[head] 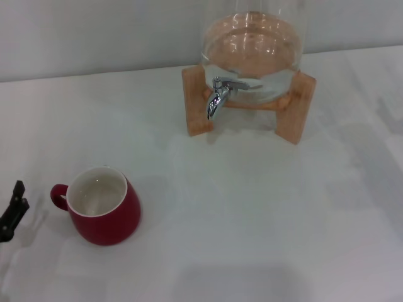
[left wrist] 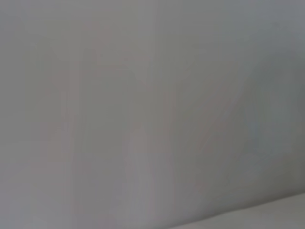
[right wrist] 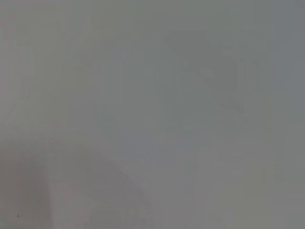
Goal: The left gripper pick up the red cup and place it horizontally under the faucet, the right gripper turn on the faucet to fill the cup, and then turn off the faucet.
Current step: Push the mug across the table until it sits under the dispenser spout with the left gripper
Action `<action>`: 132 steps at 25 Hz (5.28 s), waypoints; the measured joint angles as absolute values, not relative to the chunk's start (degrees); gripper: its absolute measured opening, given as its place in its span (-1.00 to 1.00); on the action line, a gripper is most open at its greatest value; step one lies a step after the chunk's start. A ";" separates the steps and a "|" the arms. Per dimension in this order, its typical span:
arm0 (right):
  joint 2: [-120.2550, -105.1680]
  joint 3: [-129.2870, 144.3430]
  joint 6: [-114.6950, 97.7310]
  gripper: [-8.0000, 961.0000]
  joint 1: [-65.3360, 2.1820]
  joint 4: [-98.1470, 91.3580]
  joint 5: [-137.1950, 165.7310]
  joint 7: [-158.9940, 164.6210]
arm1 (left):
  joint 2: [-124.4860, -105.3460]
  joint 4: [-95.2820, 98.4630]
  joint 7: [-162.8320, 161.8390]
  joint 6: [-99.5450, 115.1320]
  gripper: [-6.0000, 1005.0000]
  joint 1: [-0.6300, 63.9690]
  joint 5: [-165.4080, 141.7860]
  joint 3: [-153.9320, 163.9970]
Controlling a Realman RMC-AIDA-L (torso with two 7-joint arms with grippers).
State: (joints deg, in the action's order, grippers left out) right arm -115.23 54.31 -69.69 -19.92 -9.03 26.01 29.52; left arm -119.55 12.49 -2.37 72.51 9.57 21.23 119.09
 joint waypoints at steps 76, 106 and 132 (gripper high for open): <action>-115.23 55.54 -70.64 0.81 -19.26 -8.27 26.01 29.53 | -119.20 8.13 0.01 71.78 0.75 13.23 18.36 125.66; -115.23 55.71 -71.20 0.81 -18.98 -8.17 26.01 29.53 | -119.25 6.58 0.00 70.56 0.75 15.56 18.37 125.68; -115.22 55.72 -71.86 0.81 -18.99 -7.76 26.02 29.53 | -119.27 6.50 0.70 69.96 0.75 16.40 17.81 125.77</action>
